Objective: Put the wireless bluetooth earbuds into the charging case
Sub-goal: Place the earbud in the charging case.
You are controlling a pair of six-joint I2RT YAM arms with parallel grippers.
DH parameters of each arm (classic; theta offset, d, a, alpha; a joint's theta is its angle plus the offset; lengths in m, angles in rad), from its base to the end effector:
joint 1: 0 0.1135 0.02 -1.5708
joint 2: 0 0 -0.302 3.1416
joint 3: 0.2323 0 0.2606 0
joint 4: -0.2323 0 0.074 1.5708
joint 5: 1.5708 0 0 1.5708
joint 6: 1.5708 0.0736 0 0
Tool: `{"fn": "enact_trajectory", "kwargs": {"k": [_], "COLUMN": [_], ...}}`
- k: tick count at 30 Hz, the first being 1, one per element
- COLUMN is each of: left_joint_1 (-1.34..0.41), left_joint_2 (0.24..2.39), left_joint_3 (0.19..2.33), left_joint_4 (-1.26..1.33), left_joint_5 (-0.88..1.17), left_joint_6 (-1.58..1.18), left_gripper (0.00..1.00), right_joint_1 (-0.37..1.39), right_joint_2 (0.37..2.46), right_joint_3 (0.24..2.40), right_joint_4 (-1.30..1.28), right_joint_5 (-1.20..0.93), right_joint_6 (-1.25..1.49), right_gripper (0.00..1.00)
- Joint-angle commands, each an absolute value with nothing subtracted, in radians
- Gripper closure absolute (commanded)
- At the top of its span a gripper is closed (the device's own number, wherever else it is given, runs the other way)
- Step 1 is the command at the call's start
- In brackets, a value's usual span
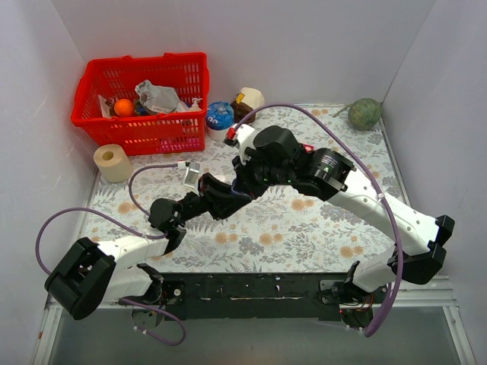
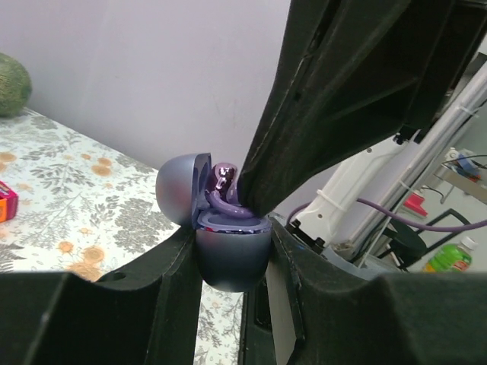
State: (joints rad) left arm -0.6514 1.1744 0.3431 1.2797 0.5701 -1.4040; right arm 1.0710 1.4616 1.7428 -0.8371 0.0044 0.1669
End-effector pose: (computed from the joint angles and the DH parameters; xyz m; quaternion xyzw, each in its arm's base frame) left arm 0.1677 -0.1778 0.3041 0.0337 0.5625 -0.7729 0.2917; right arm 0.1630 0.2978 0.4638 -0.3808 0.7867 0.2804 0.3969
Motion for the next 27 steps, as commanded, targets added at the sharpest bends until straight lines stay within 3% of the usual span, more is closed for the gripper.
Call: {"fn": "enact_trajectory", "kwargs": {"k": [1, 27], "left_joint_1": [-0.657, -0.657], "left_joint_2": [1.155, 1.235], "left_joint_3": [0.403, 0.442], "left_joint_4": [1.396, 1.693], "left_joint_5": [0.67, 0.862], "left_joint_6": [-1.491, -1.773], "left_gripper": [1.0, 1.0], "right_joint_1": [1.075, 1.074], "right_joint_2": [1.422, 1.226], "right_joint_3": [1.695, 1.54], "right_joint_4": [-0.776, -0.77], "right_joint_5": [-0.026, -0.281], "right_joint_6": [0.086, -0.081], "right_gripper": [0.99, 0.99]}}
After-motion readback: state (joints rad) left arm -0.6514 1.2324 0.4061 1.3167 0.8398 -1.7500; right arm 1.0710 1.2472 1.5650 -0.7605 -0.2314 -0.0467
